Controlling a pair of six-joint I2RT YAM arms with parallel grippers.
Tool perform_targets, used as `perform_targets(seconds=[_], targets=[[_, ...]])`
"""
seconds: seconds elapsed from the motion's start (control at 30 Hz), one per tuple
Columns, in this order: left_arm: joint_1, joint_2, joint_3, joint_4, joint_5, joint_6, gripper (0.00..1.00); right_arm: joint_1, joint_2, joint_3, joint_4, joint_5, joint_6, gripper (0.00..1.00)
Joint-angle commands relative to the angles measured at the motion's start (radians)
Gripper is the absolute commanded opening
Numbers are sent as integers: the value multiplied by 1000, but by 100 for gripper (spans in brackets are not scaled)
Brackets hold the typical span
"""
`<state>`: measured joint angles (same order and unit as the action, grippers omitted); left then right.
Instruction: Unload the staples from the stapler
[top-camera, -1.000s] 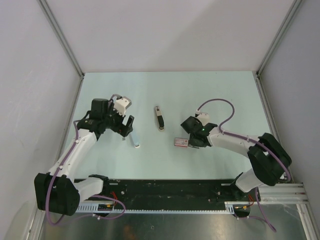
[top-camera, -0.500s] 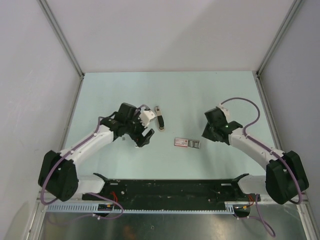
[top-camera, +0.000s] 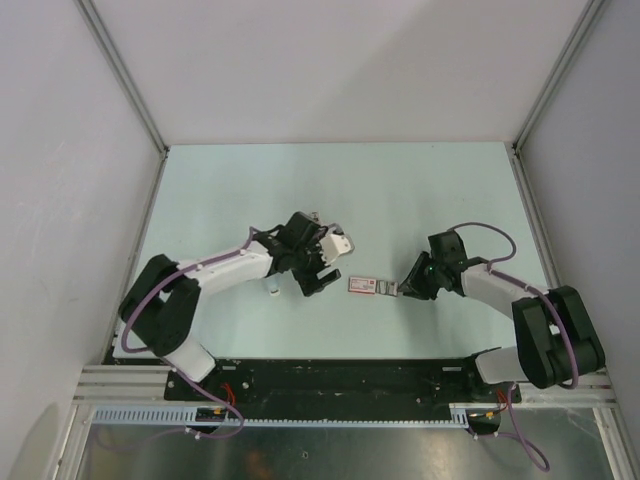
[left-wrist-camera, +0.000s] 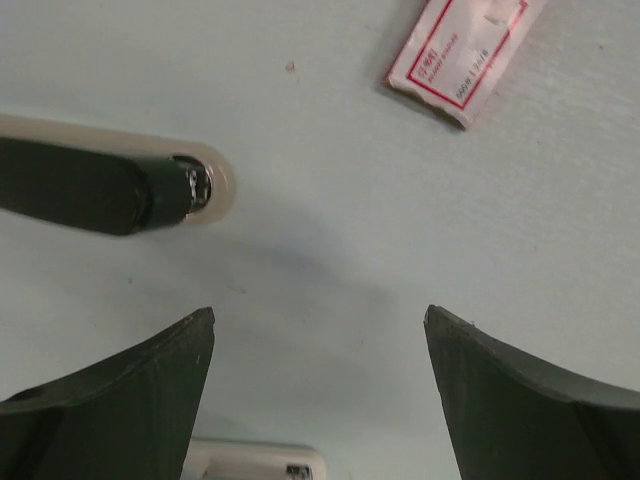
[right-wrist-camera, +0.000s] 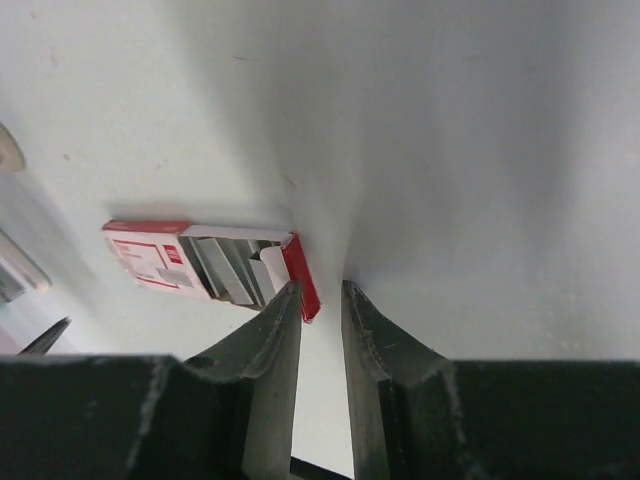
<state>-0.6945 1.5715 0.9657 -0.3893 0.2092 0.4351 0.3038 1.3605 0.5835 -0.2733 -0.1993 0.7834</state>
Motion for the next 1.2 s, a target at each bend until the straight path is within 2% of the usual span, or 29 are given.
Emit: perform_targets(seconds=[0.0, 0.7, 1.17], targets=[[-32, 60, 65, 77, -57, 58, 90, -18, 47, -24, 104, -100, 17, 27], [-99, 236, 171, 107, -99, 97, 89, -26, 117, -28, 188, -149, 9, 20], [-131, 279, 192, 113, -107, 78, 88, 52, 133, 0, 209, -127, 23, 20]])
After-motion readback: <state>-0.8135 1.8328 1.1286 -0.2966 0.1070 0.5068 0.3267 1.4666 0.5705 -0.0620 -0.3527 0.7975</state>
